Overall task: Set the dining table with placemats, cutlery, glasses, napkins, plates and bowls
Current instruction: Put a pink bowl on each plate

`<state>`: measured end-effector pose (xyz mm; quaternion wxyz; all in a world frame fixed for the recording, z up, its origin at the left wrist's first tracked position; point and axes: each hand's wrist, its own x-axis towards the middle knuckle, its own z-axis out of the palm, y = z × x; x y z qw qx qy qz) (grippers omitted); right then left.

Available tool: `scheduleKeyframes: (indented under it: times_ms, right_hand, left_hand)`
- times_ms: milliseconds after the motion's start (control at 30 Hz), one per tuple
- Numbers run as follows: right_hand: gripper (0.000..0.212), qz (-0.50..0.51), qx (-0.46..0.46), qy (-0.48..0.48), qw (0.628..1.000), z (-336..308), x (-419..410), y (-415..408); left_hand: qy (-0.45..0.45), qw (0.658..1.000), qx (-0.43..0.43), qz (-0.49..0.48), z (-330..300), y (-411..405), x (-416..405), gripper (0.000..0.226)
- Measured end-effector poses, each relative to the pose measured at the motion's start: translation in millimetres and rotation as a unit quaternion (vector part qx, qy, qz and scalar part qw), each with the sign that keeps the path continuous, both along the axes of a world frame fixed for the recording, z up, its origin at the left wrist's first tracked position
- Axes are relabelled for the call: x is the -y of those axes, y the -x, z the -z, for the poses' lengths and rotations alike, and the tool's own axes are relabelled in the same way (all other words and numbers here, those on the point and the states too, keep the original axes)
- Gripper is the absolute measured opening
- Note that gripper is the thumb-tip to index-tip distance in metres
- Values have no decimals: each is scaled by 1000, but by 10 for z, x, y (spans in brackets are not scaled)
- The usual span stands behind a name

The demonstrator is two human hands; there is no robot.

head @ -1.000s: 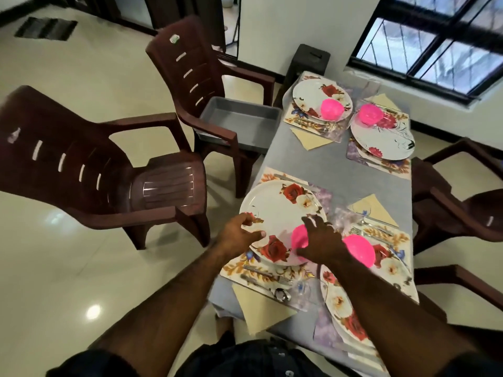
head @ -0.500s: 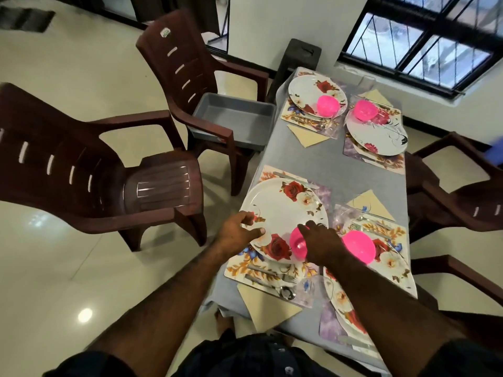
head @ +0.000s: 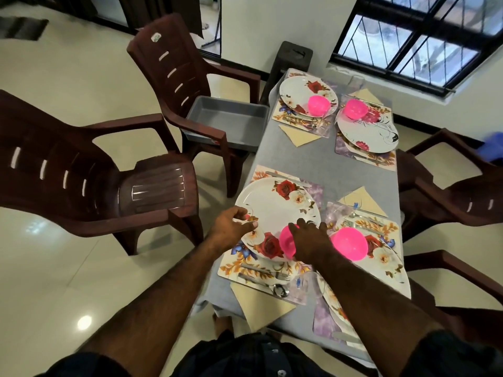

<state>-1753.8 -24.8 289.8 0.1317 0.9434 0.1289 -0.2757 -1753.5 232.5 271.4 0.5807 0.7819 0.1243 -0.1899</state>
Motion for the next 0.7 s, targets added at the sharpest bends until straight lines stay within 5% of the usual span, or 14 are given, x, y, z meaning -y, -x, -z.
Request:
scheduleKeyframes:
  times_ms: [167,300,500,700]
  right_hand:
    - [96,-4,6,2,1000,-39,0,21]
    - [95,21,62,-84,994,-191,-147,27]
    - [95,-76,86,-129,985,-434,-797,307]
    - [66,-155,105,-146,971,-477,-1556,674]
  left_hand:
    - [-19,1000,-8,-13,-81,194,-19,39]
    - [-56,997,10,-59,-169,544,-140,54]
    - [-118,985,9,-123,-254,1165,-511,52]
    - [-150,974,29,-169,-383,1579,-1089,51]
